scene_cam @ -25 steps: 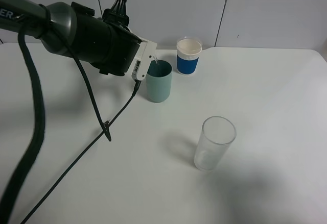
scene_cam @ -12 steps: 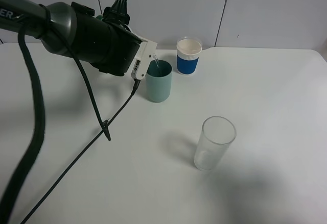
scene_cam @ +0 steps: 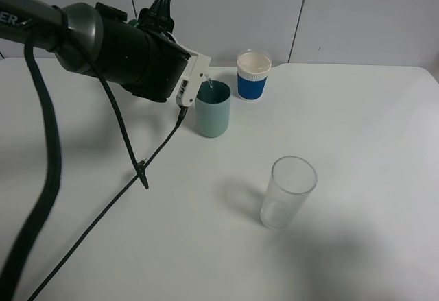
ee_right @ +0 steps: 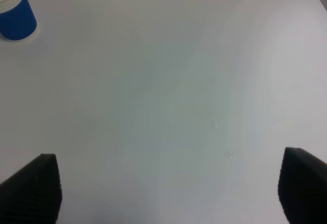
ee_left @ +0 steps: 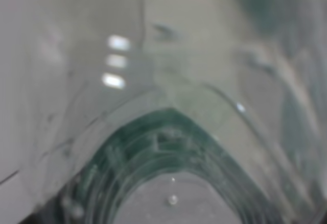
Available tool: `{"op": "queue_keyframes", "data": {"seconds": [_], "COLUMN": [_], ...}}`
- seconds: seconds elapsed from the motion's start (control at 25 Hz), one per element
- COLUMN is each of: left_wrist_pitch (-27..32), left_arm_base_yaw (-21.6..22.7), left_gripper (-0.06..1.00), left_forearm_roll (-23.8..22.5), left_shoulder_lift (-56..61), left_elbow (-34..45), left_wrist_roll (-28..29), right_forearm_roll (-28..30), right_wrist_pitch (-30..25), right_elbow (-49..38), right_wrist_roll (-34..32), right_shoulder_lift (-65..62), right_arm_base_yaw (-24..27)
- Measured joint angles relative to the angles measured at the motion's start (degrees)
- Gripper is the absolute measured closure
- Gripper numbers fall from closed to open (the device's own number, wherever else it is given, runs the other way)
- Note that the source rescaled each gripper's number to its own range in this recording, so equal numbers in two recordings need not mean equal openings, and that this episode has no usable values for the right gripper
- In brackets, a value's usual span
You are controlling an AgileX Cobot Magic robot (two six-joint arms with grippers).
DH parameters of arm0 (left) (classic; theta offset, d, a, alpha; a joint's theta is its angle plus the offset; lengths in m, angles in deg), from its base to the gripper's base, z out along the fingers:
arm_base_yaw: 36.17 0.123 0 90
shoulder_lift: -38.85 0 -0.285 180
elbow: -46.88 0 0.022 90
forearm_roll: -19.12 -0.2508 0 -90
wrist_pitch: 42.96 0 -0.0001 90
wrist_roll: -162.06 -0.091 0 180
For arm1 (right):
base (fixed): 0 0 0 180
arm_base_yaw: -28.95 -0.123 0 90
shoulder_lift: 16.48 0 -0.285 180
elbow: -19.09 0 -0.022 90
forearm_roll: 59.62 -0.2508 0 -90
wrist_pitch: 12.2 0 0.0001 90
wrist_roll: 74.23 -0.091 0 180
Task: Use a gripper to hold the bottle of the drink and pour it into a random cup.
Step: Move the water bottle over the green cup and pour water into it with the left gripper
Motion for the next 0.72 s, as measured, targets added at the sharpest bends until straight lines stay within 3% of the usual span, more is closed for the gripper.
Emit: {"op": "queue_keyframes", "data": {"seconds": [0.72], "left_wrist_pitch": [-0.44], "left_arm_base_yaw": [0.00], "left_gripper": [0.94], "left_forearm_roll": [-0.43], "left_shoulder_lift": [0.00], "left_elbow": [0.00], "left_wrist_roll": [-0.02], "right_forearm_roll": [0.00], "right_wrist_pitch": [0.00], "right_elbow": [0.00], "right_wrist_roll": [0.00], "right_shoulder_lift": [0.00], "right_arm_base_yaw": [0.00]}}
